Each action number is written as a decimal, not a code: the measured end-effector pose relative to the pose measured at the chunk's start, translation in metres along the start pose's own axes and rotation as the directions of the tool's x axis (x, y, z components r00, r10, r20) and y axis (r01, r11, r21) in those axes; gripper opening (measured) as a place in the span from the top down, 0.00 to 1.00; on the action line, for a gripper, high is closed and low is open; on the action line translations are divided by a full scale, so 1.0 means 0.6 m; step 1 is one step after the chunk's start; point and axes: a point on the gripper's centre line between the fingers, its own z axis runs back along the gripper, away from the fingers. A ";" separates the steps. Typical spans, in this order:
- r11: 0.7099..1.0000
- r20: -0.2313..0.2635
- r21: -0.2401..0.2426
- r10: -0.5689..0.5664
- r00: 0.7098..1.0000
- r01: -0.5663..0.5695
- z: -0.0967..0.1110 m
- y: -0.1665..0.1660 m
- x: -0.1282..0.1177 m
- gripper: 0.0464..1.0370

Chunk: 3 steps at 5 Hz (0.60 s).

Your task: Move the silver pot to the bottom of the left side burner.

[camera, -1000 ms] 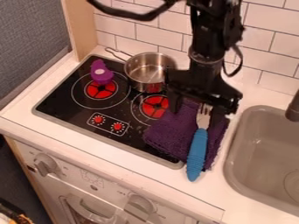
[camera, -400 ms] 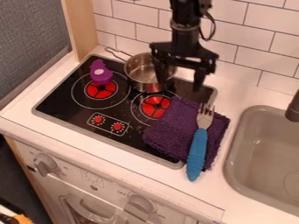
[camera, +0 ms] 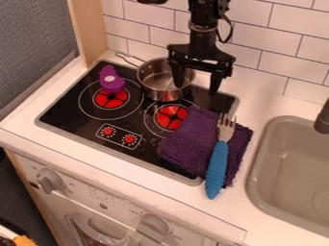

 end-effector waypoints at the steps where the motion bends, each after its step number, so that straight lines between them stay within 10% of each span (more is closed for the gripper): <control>1: 1.000 -0.023 0.001 -0.014 1.000 0.014 -0.022 0.004 0.013 0.09; 3: 1.000 -0.015 -0.005 -0.011 1.000 0.011 -0.023 0.010 0.016 0.67</control>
